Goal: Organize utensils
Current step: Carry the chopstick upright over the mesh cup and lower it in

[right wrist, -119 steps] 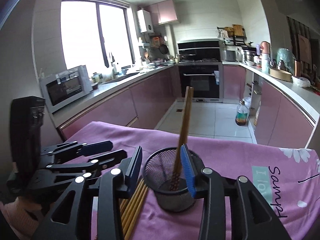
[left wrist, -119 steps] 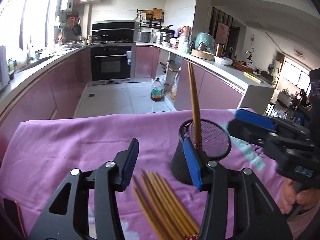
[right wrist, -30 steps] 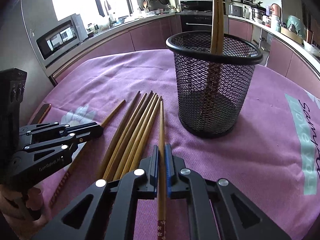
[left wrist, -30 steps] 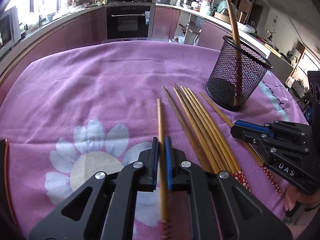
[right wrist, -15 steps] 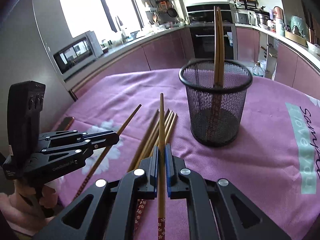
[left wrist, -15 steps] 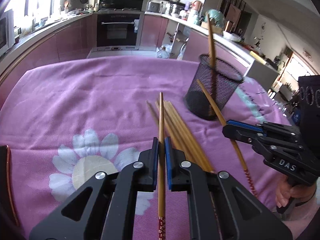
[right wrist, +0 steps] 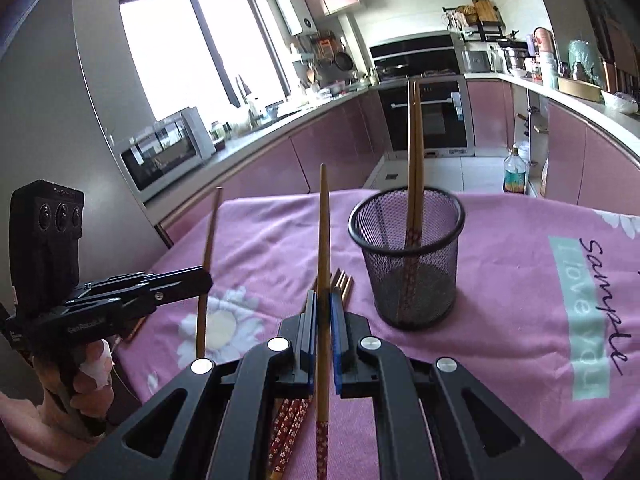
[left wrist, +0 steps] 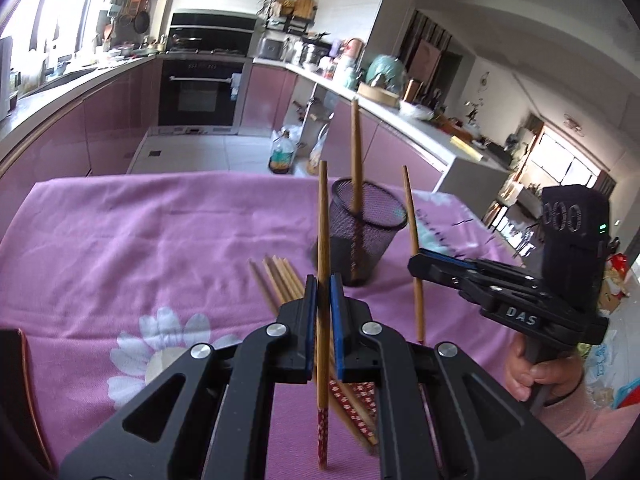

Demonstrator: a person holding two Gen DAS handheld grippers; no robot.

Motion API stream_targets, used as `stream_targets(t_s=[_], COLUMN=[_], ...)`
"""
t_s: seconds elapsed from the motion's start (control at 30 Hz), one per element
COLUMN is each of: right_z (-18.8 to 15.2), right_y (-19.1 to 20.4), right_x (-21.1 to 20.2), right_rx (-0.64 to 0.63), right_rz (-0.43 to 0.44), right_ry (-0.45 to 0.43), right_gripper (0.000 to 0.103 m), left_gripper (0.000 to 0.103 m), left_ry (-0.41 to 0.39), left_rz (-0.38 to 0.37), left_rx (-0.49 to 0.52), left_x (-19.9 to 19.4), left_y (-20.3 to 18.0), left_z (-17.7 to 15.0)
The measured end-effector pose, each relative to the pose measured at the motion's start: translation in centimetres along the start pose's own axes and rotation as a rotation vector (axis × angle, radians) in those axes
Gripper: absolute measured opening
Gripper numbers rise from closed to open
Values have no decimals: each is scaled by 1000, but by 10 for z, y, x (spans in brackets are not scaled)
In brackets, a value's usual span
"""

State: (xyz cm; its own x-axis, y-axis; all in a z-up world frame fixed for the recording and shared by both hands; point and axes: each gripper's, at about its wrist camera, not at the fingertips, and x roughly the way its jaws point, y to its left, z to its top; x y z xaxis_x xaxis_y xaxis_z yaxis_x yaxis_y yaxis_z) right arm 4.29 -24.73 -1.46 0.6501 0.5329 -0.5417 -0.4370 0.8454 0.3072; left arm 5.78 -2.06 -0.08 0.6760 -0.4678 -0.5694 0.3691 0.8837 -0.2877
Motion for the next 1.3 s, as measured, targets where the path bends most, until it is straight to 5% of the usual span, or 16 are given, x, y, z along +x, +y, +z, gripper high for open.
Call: stream_targets(t_s=[0.5,1.03,1.3], right_z=[27,95,111], right_y=[-5,-12,-21], right_x=[-25,-57,-46], right_rx=[-12,-83,-94], right_rz=[7,-63,-107], right_ry=[-120,-290,-294], right_gripper=[5,5,5], left_gripper=[7,7,7], left_ry=[-124,-274,-256], left_rz=[-59,-85,-47], left_rx=[-1,68,107], left_x=[-34,-25,3], left_y=[-13,-51,-72], left_z=[35,118,134])
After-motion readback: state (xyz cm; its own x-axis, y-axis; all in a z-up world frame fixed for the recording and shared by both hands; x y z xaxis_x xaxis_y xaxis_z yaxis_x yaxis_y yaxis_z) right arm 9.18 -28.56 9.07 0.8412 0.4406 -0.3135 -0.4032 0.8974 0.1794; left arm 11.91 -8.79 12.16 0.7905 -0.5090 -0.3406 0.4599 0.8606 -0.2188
